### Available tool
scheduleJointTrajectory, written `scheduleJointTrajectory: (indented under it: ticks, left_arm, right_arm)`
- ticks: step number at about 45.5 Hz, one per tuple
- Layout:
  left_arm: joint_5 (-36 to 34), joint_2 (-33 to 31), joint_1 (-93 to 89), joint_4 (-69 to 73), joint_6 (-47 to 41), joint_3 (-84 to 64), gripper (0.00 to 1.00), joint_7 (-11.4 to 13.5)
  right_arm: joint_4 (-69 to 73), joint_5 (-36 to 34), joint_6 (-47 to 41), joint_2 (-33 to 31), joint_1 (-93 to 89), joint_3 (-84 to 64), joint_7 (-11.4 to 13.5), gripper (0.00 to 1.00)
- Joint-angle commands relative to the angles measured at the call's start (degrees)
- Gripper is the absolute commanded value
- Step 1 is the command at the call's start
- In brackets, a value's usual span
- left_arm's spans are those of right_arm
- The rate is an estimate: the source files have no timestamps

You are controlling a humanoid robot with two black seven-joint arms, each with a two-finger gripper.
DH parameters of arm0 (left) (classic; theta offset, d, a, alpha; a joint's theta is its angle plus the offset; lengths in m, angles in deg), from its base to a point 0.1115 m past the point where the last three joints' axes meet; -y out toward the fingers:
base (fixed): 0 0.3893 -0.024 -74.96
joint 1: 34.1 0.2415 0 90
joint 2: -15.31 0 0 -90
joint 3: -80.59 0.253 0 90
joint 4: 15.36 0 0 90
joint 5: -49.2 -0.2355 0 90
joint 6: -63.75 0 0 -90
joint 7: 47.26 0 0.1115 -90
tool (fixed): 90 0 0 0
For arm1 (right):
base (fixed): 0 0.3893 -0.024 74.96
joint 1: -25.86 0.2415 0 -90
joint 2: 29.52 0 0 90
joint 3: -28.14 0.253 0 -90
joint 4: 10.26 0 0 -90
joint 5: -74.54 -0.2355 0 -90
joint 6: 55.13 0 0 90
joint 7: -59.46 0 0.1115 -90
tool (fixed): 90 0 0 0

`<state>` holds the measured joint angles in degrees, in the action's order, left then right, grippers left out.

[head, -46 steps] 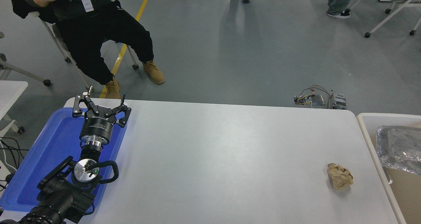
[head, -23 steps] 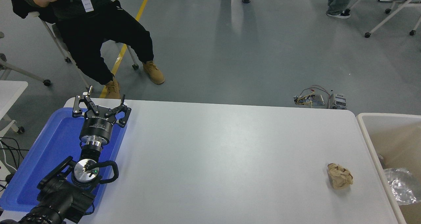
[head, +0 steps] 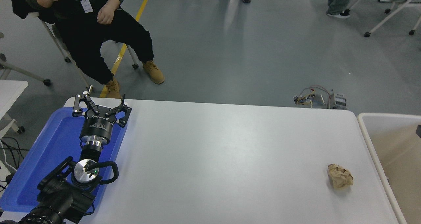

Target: Pick up foil plate and place in dustbin

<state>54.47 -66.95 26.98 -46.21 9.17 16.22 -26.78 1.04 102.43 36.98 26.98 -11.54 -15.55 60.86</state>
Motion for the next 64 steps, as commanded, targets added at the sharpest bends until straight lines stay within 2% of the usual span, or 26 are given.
scheduleJointTrajectory:
  ticks: [1, 10, 16, 25, 29, 35, 45, 64]
  left_arm:
    - [0.00, -0.01, 0.01, 0.00, 0.00, 0.04, 1.00, -0.09]
    - [0.00, -0.09, 0.01, 0.00, 0.00, 0.04, 1.00, -0.09]
    - [0.00, -0.01, 0.01, 0.00, 0.00, 0.04, 1.00, 0.00]
    - [0.00, -0.01, 0.01, 0.00, 0.00, 0.04, 1.00, -0.09]
    - [0.00, -0.01, 0.01, 0.00, 0.00, 0.04, 1.00, -0.09]
    - [0.00, -0.01, 0.01, 0.00, 0.00, 0.04, 1.00, -0.09]
    - [0.00, -0.01, 0.01, 0.00, 0.00, 0.04, 1.00, -0.09]
    - [0.00, -0.01, 0.01, 0.00, 0.00, 0.04, 1.00, 0.00]
  right_arm:
    - [12.51, 0.07, -0.26, -3.60, 17.00, -1.31, 0.01, 1.00]
    - [27.44, -0.02, -0.34, -2.63, 34.75, -17.47, 0.01, 1.00]
    - [36.15, -0.29, -1.57, -0.61, 43.28, -21.61, 0.01, 1.00]
    - [43.36, -0.64, -11.76, 1.76, 53.21, -23.19, 0.19, 1.00]
    - [46.17, -2.56, -15.89, 3.87, 58.13, -27.14, 0.10, 1.00]
    - [52.50, -9.24, -19.76, 8.09, 65.08, -32.86, 0.10, 1.00]
    - [61.38, -11.54, -24.68, 11.52, 70.97, -33.74, 0.10, 1.00]
    - [68.50, -11.71, -39.10, 11.70, 77.13, -32.78, 0.10, 1.00]
